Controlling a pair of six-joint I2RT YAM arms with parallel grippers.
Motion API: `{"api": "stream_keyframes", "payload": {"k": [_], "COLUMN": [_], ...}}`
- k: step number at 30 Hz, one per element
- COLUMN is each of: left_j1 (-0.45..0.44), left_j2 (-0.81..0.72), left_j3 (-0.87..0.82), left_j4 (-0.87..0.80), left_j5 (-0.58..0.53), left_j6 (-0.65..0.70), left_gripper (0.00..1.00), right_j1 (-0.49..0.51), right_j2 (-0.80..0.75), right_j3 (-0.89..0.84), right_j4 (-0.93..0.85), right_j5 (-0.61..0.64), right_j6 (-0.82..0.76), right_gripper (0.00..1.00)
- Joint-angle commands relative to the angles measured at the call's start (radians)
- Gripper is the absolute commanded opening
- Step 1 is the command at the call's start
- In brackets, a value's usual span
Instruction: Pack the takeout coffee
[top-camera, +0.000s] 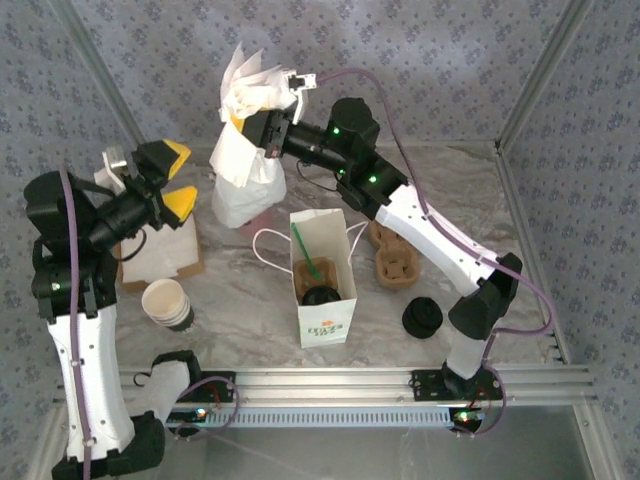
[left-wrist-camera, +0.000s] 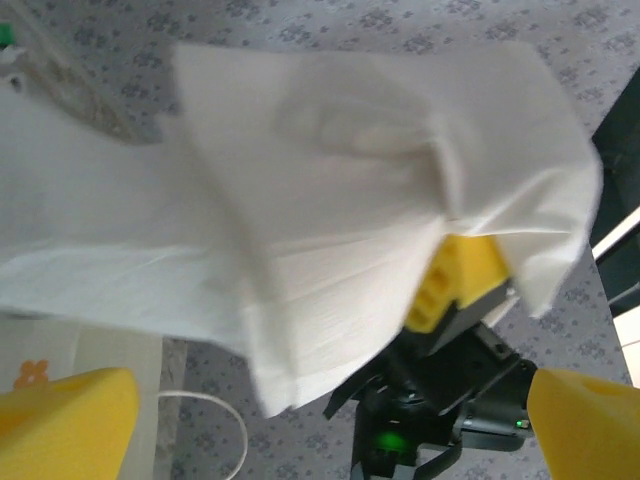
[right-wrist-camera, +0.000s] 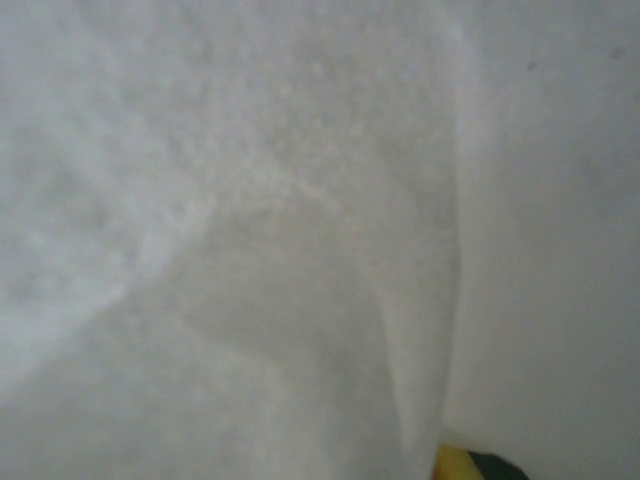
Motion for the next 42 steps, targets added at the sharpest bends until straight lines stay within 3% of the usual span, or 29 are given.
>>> {"api": "stream_keyframes", "payload": {"k": [1,7,16,22,32,42], "left_j1": [-0.004,-0.081,-0.191,-0.197,-0.209,-0.277], "left_j2": [-0.056,-0.161,-0.172,-0.211,-0.172,-0.108], "left_j3": [-0.112,-0.397,-0.539,-0.600,-0.585,-0.491], "left_j4": [0.117,0.535,0.867,0.937,0.989,0.968], "left_j5": [0.004,-0.152,-0.346,-0.439,-0.433,-0.390], "left_j6": [-0.176,-0.466,-0.586,-0.603,-0.602,-0.510], "left_gripper": [1.00,1.00,1.00,1.00,1.00,0.94], "right_j1": [-0.004,-0.002,0.009,0.020,0.057,0.071], "right_j2": [-0.025,-0.020,-0.063,-0.078,-0.070,-0.060], "right_j3": [0.037,-0.007,-0.140,-0.217,-0.288,-0.264], "right_j4": [0.056,0.207,0.354,0.416,0.458,0.269], "right_j5": [0.020,0.001,0.008,0.003,-0.096,-0.194], "right_j6": [0.010,0.175,0.334,0.430,0.543,0.506], "right_gripper": [0.00,0.00,0.00,0.00,0.00,0.00]}}
